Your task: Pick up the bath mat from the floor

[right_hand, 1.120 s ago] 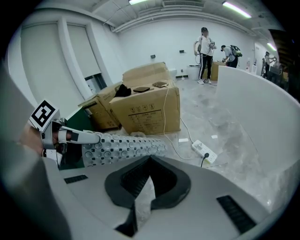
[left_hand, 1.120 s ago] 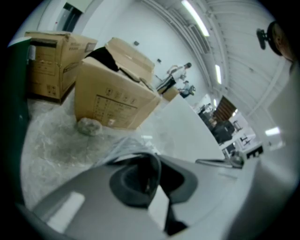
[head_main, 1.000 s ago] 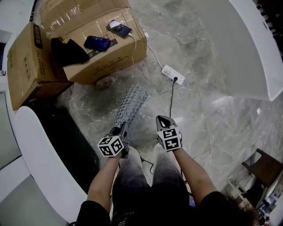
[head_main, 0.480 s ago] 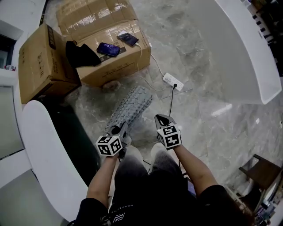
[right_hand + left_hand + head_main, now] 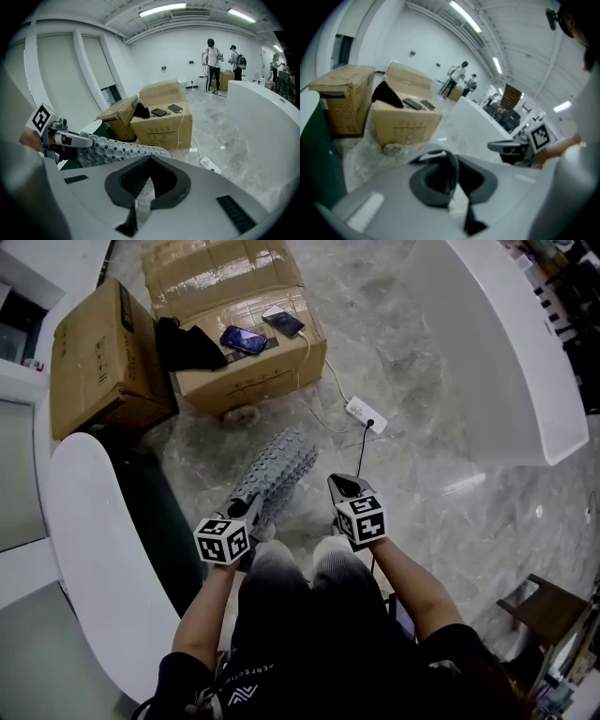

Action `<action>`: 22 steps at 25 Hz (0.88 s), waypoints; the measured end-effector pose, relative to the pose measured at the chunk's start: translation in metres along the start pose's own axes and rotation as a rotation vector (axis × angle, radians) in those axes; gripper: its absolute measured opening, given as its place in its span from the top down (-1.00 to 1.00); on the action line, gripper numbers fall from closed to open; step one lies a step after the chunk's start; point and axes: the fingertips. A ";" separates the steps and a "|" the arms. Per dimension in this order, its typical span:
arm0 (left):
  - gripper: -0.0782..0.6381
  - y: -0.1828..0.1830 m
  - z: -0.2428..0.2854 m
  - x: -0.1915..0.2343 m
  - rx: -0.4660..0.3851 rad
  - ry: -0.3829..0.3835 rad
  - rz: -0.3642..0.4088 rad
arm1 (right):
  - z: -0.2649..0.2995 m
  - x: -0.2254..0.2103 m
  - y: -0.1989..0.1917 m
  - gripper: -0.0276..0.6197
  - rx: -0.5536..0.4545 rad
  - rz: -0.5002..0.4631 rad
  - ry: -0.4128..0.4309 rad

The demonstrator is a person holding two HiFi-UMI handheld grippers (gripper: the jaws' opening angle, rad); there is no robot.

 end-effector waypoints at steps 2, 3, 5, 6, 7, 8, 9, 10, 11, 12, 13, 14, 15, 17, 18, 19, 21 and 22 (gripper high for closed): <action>0.70 -0.001 -0.008 -0.002 -0.003 0.009 0.002 | -0.004 0.006 0.004 0.92 -0.007 -0.002 0.006; 0.70 -0.002 -0.011 -0.002 -0.005 0.012 0.003 | -0.006 0.009 0.006 0.92 -0.013 -0.002 0.012; 0.70 -0.004 -0.017 -0.004 -0.012 0.017 -0.003 | -0.011 0.015 0.008 0.92 -0.020 -0.005 0.026; 0.70 -0.004 -0.020 -0.004 -0.017 0.020 -0.009 | -0.014 0.018 0.010 0.92 -0.023 -0.008 0.032; 0.70 -0.005 -0.022 -0.005 -0.022 0.022 -0.014 | -0.016 0.020 0.012 0.92 -0.027 -0.013 0.037; 0.70 -0.005 -0.024 -0.005 -0.026 0.026 -0.017 | -0.018 0.022 0.013 0.92 -0.030 -0.017 0.042; 0.70 -0.005 -0.026 -0.006 -0.030 0.030 -0.019 | -0.020 0.024 0.014 0.92 -0.031 -0.020 0.047; 0.70 -0.005 -0.028 -0.006 -0.032 0.034 -0.018 | -0.020 0.025 0.013 0.92 -0.028 -0.024 0.052; 0.70 -0.005 -0.030 -0.006 -0.035 0.039 -0.017 | -0.021 0.027 0.012 0.92 -0.025 -0.028 0.057; 0.70 -0.005 -0.031 -0.006 -0.038 0.042 -0.014 | -0.021 0.029 0.011 0.92 -0.023 -0.031 0.061; 0.70 -0.005 -0.032 -0.006 -0.040 0.045 -0.010 | -0.022 0.031 0.011 0.92 -0.024 -0.036 0.064; 0.70 -0.005 -0.033 -0.007 -0.041 0.049 -0.006 | -0.023 0.033 0.011 0.92 -0.026 -0.041 0.067; 0.70 -0.006 -0.034 -0.008 -0.043 0.052 -0.005 | -0.024 0.035 0.010 0.92 -0.026 -0.047 0.071; 0.70 -0.007 -0.035 -0.010 -0.049 0.057 -0.008 | -0.025 0.038 0.006 0.92 -0.021 -0.057 0.080; 0.70 -0.008 -0.035 -0.011 -0.052 0.060 -0.008 | -0.025 0.038 0.004 0.92 -0.017 -0.060 0.082; 0.70 -0.009 -0.035 -0.012 -0.054 0.064 -0.007 | -0.026 0.038 0.002 0.92 -0.013 -0.061 0.084; 0.70 -0.009 -0.034 -0.013 -0.055 0.070 -0.004 | -0.027 0.037 -0.002 0.92 -0.002 -0.064 0.084; 0.70 -0.010 -0.035 -0.013 -0.057 0.072 -0.006 | -0.028 0.037 -0.004 0.92 0.003 -0.066 0.085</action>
Point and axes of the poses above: the fingertips, and each gripper's own axes: z forward along the fingers, x to its left, y out of its top, and after that the axes turned 7 degrees about x, right-handed
